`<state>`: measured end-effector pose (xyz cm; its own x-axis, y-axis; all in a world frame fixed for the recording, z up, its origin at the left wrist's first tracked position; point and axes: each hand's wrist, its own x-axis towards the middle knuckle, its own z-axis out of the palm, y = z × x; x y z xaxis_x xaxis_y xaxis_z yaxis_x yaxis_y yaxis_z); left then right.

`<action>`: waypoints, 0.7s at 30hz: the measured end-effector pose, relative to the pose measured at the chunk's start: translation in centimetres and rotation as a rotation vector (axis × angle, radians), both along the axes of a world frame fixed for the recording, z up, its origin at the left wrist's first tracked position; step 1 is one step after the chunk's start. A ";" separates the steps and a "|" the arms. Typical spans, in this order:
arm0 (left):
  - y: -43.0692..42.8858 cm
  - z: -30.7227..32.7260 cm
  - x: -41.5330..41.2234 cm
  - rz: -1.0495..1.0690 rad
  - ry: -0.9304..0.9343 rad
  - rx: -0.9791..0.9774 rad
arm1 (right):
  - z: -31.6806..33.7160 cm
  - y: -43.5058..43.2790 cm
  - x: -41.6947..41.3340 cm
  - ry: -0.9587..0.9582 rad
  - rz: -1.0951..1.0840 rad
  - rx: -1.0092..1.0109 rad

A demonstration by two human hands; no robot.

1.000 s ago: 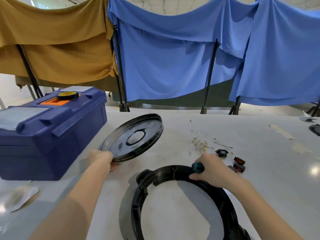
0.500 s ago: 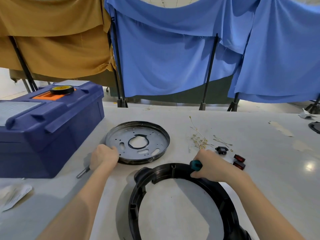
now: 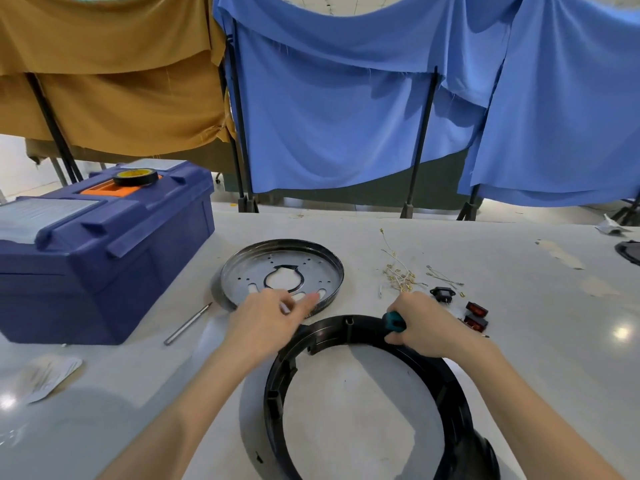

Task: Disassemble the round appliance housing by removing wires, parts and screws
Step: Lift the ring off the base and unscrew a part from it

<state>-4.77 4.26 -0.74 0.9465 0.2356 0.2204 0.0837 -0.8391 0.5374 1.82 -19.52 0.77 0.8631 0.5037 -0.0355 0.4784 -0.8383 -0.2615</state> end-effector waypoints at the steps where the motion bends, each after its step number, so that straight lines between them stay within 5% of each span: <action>1: -0.4 0.0 -0.4 -0.075 0.032 -0.066 | 0.2 -0.1 -0.1 -0.009 -0.005 0.009; 7: -1.2 0.1 -1.2 -0.115 0.013 -0.202 | 2.1 -0.9 -0.3 -0.035 -0.027 0.040; 13: -1.5 2.1 -1.2 -0.128 -0.035 -0.650 | 3.1 -1.8 -0.3 -0.074 -0.106 0.083; 17: -1.3 1.6 -0.8 0.051 -0.110 -0.839 | 3.5 -2.9 -0.2 -0.083 -0.179 0.128; 21: -2.3 -0.7 -1.1 -0.008 0.019 -0.900 | 3.8 -4.0 -0.1 -0.057 -0.272 0.176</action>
<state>-5.83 1.92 -1.44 0.9505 0.3048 -0.0602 0.0953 -0.1016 0.9902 1.73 -23.49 4.60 0.9651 0.2482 0.0838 0.2609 -0.8815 -0.3935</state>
